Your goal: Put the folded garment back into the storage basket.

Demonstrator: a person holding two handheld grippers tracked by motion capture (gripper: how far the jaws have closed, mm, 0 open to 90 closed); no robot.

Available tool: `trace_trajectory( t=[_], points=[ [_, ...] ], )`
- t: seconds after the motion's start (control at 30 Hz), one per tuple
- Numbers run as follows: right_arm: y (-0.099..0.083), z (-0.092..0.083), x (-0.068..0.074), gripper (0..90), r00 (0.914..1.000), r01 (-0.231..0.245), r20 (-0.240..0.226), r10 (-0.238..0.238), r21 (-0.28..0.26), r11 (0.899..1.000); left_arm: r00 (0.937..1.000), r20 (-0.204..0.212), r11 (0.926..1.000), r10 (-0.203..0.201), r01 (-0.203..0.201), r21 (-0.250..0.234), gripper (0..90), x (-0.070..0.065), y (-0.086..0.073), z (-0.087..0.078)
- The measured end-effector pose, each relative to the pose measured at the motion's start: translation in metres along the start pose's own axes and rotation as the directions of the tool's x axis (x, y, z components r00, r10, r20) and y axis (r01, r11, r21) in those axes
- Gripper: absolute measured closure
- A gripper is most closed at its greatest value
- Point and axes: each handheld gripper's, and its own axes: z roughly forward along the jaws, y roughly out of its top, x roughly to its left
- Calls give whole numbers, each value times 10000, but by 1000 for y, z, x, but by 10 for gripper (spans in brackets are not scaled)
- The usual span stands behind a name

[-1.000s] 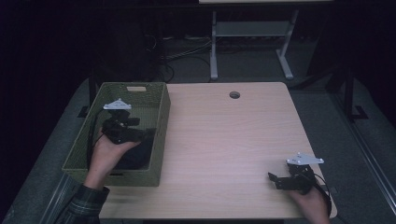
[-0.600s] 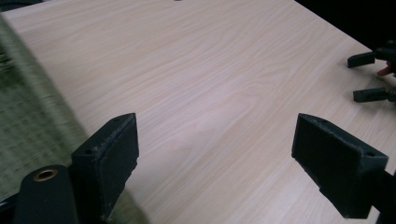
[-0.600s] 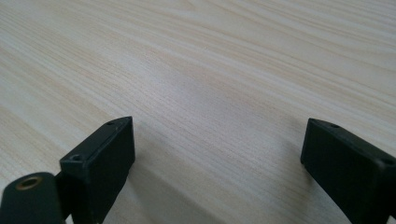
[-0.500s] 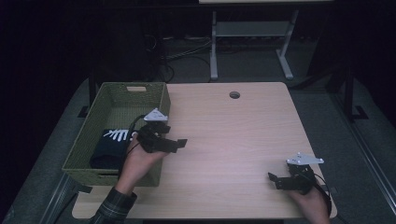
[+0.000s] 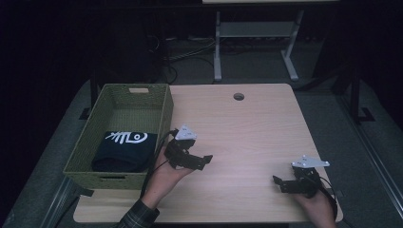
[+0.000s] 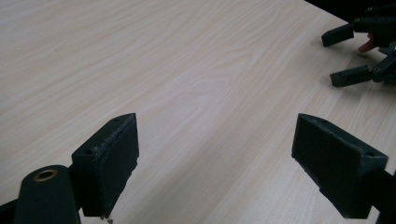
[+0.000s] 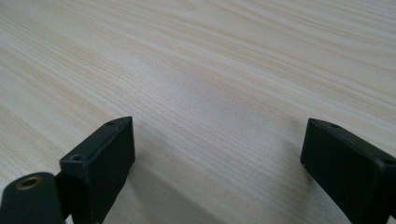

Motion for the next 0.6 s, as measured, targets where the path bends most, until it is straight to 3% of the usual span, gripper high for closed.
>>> trace_trajectory(
  t=[0.17,0.47,0.6],
  points=[
    [0,0,0,96,10000,-4,19,4,7,10000,9996,-27,9996,268,-268,111,142,-6,-14,20],
    [0,0,0,95,10000,0,14,0,5,10000,9995,30,9975,322,-324,622,142,-6,-35,47],
    [0,0,0,95,10000,-3,13,3,7,10000,9983,-134,9954,562,-550,788,142,-8,-43,59]
  ],
)
